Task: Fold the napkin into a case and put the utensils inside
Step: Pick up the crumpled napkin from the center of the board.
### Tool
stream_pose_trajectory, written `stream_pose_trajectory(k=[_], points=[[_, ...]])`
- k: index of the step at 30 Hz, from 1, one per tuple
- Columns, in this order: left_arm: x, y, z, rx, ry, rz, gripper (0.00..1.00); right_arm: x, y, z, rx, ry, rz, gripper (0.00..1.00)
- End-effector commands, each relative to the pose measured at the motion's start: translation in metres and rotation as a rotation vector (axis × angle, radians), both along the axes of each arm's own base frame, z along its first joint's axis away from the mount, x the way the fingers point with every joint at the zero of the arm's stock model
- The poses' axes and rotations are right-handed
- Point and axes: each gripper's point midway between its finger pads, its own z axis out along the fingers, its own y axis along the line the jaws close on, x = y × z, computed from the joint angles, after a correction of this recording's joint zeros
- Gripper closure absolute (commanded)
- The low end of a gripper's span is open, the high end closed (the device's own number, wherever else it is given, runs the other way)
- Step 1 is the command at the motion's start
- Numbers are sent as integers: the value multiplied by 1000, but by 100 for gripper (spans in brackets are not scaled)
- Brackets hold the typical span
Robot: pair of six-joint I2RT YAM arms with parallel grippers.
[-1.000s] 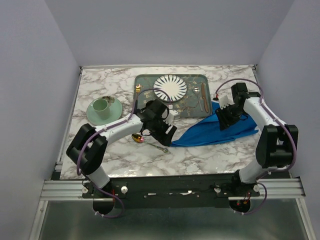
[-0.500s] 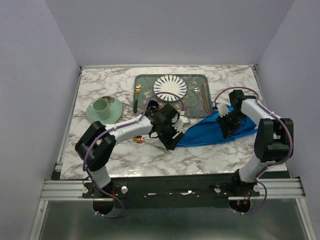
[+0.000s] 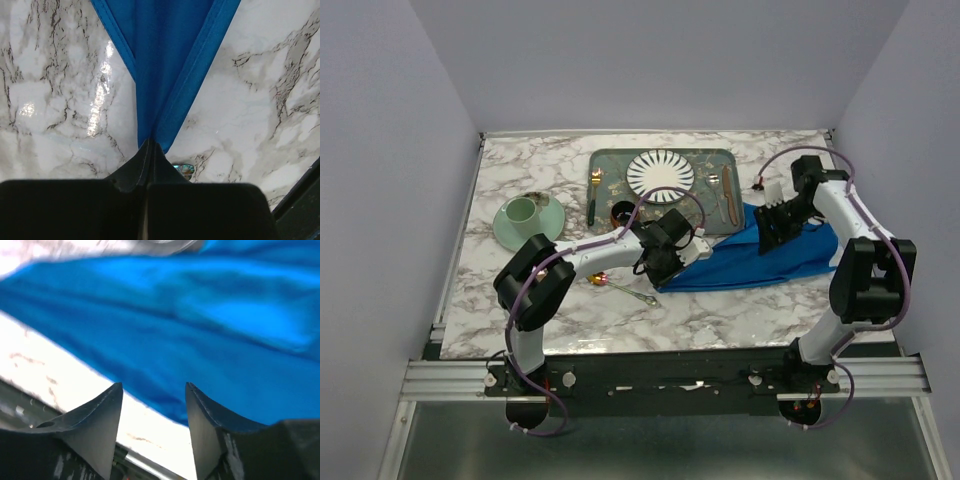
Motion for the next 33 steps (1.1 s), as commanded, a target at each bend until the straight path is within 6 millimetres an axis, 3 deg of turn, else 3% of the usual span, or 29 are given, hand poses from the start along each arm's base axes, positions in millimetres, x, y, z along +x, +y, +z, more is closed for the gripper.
stream_pose_trajectory(k=[1,10,18,24,30,33], points=[[10,7,5,30,-65,-9,100,39,-24,-10,-52,5,-184,30],[12,7,4,37,-72,-9,100,67,-59,-31,-50,50,-362,18],[14,5,4,29,-80,-10,100,86,-87,-49,-109,43,-434,16],[15,4,2,30,-80,-6,100,93,-82,-65,-62,95,-435,16],[16,4,2,29,-89,-7,100,100,-69,-67,15,117,-435,23],[17,5,3,30,-95,-11,100,103,-60,-58,70,117,-425,47]])
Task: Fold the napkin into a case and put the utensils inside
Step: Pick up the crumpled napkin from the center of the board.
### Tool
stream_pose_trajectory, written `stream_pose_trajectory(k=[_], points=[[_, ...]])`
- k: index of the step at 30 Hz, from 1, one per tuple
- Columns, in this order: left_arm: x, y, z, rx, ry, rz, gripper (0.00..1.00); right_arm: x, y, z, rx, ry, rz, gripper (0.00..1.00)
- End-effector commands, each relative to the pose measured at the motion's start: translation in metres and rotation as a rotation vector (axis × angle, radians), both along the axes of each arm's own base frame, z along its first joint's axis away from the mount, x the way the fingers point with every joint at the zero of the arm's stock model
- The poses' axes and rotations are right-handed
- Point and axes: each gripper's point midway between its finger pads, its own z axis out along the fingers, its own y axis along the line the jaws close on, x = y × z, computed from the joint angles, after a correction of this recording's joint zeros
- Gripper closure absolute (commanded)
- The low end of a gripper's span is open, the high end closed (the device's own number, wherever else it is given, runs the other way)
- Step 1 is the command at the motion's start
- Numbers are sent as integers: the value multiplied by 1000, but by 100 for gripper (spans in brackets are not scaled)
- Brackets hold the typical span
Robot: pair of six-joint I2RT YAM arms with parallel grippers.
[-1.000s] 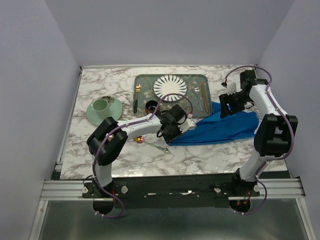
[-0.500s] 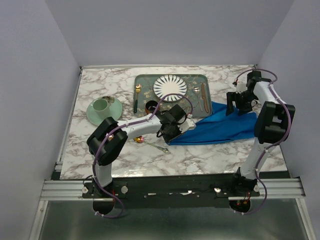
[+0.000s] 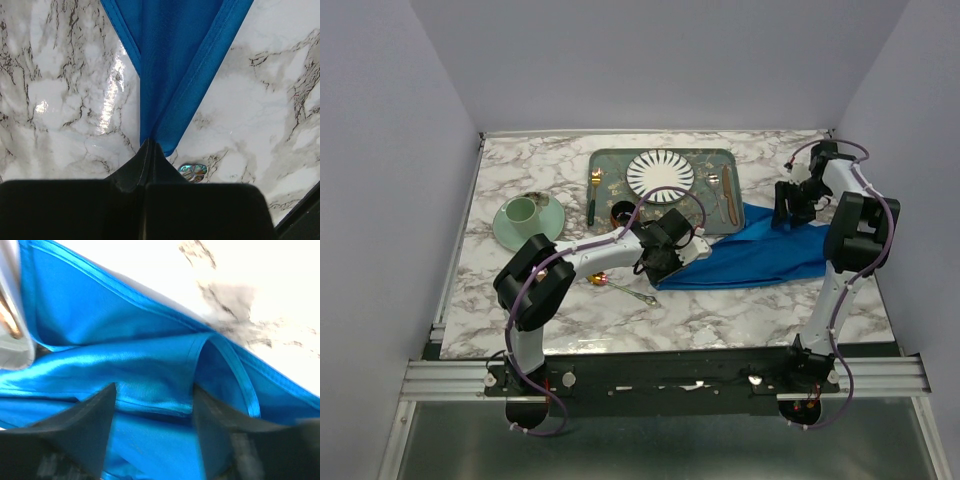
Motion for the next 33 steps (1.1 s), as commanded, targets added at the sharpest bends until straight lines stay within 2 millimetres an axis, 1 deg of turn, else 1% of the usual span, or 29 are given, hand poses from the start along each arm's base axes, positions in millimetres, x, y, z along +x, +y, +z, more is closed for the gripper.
stream_pose_trajectory(k=[1,3,4,5,6,7,8,10,11,12,13,14,15,16,17,18,19,20,21,22,24,25,27,28,29,30,31,32,33], points=[[7,-1,5,-5,-41,-5,100,8,17,15,119,-23,5,67],[10,1,6,2,-57,-6,100,5,26,29,172,-38,17,91],[12,3,9,1,-73,-3,100,5,27,43,181,-70,28,99],[13,3,11,0,-87,-5,100,2,29,53,204,-83,32,99],[14,5,10,-2,-101,-7,100,-1,37,64,268,-107,37,99],[17,6,18,-11,-131,-17,100,-4,40,77,292,-132,40,99],[18,12,15,8,-150,-17,100,-8,40,98,308,-177,37,99],[25,14,28,-11,-221,-34,100,-23,54,113,383,-196,54,99],[26,16,31,-12,-242,-35,100,-30,58,129,388,-234,59,99],[31,20,34,-10,-276,-24,96,-37,66,135,438,-240,66,99],[33,20,46,-33,-307,-21,93,-48,73,131,475,-212,55,99],[36,20,55,-51,-333,-18,89,-56,79,139,502,-221,55,99],[43,17,67,-86,-372,-2,74,-62,88,144,562,-220,57,99],[47,16,89,-134,-418,13,62,-67,93,146,598,-209,45,99],[50,14,103,-170,-453,24,49,-77,99,139,634,-172,25,99],[55,7,120,-233,-502,27,35,-83,106,146,686,-173,22,99],[54,4,145,-296,-549,14,30,-89,111,146,716,-159,13,99],[54,1,158,-336,-581,2,25,-96,115,142,746,-127,-12,99],[57,-4,175,-389,-634,-10,7,-101,119,147,773,-131,-14,99],[50,-11,192,-455,-649,-50,1,-104,121,148,783,-128,-21,99],[48,-23,211,-538,-698,-78,1,-111,125,148,812,-108,-49,99],[44,-30,216,-564,-706,-105,1,-114,127,153,817,-120,-50,99],[32,-52,226,-613,-758,-166,1,-119,130,154,832,-114,-75,99],[32,-60,223,-588,-806,-209,1,-120,129,155,824,-125,-77,99],[23,-72,224,-593,-835,-232,1,-122,130,162,827,-126,-99,99],[21,-80,231,-626,-871,-235,1,-123,132,164,829,-129,-101,99],[20,-87,226,-625,-876,-246,2,-127,132,164,832,-127,-110,99],[18,-93,225,-634,-884,-252,3,-129,133,170,832,-143,-115,99],[12,-101,228,-661,-899,-255,8,-131,135,173,843,-143,-119,99]])
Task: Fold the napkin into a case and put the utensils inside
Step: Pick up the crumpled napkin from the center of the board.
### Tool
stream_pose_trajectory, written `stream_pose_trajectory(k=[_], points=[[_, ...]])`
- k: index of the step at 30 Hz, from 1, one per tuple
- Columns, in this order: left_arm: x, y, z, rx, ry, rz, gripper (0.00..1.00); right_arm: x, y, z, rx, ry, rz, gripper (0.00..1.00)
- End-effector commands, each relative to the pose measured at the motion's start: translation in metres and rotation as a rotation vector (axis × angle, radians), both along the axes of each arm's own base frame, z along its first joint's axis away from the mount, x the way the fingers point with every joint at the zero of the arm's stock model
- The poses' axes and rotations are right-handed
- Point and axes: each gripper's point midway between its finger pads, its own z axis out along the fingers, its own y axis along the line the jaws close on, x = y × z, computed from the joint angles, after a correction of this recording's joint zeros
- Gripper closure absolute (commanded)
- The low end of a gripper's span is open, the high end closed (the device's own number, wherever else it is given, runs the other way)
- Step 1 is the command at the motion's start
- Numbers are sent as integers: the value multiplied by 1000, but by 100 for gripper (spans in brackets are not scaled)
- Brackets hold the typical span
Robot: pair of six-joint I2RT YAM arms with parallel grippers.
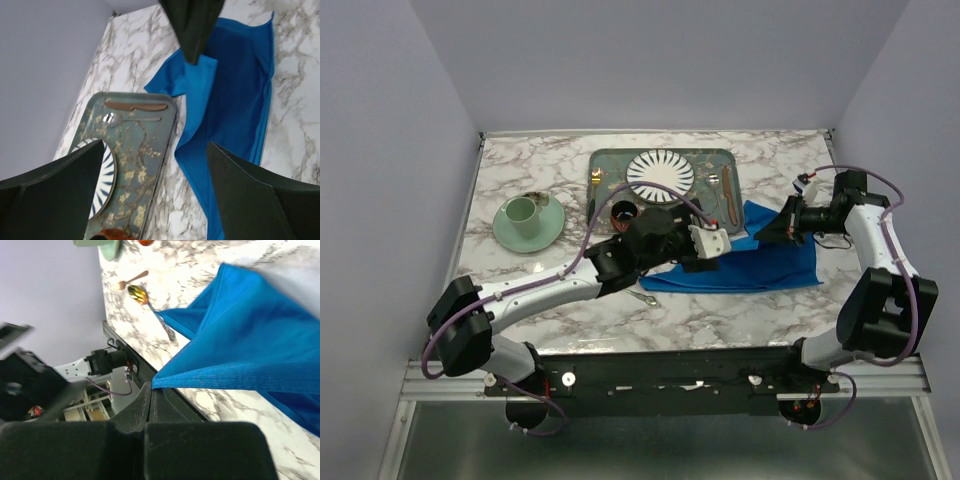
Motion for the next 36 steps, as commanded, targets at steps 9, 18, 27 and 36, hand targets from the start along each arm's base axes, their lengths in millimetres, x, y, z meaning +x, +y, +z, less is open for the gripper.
stream_pose_trajectory(k=[9,18,27,36], points=[[-31,-79,-18,-113,-177,-31,23,-20,16,32,115,-28,-58,99],[-22,-98,-35,-83,-215,13,49,-25,19,33,122,-30,-53,99],[-20,-87,-40,-70,-174,31,98,-27,20,40,137,-39,-42,99],[-17,-94,-40,-71,-168,12,85,-29,21,44,145,-46,-41,99]])
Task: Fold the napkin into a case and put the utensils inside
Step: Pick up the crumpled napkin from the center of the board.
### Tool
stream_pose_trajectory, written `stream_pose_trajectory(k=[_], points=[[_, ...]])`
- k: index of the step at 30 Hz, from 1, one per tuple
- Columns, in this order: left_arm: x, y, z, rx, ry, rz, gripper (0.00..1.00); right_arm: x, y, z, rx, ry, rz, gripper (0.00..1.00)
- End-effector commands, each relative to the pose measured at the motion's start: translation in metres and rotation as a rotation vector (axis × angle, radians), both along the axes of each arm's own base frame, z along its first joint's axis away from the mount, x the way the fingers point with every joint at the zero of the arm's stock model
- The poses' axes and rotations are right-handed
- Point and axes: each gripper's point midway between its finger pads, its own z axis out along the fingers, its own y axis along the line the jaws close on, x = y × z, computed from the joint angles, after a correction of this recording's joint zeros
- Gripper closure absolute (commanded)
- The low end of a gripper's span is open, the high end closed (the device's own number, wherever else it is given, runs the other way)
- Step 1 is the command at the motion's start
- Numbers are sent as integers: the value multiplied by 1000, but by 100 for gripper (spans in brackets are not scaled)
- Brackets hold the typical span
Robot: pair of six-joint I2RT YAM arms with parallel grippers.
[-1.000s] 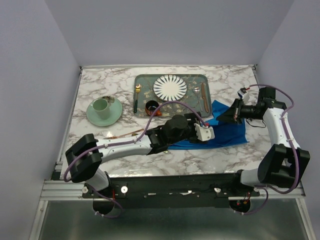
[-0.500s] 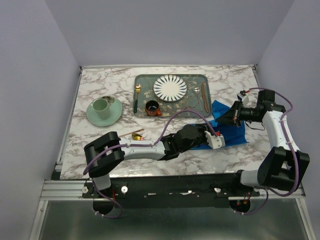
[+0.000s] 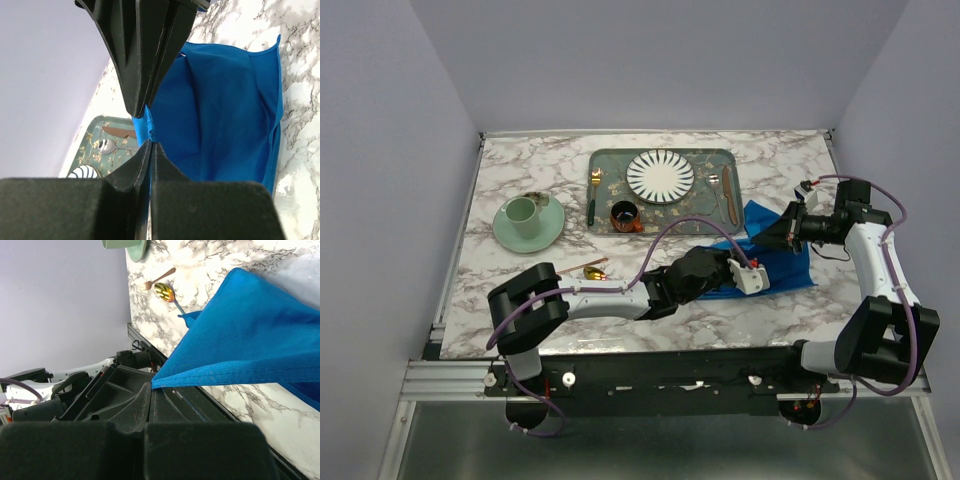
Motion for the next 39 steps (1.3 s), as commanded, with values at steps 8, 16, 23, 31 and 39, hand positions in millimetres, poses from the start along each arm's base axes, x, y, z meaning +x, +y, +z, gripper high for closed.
stream_pose_trajectory(k=[8,16,23,31,39], points=[[11,-7,16,-48,-11,24,59,-7,5,15,39,-31,14,99],[16,-3,18,-21,34,4,100,-8,4,20,20,-84,39,93],[1,-1,25,26,131,-63,100,5,-24,29,-362,-521,206,27],[-16,5,26,24,274,-190,100,-4,-40,51,-775,-1162,341,3],[-22,12,30,8,360,-328,100,-43,-22,24,-919,-1609,620,3]])
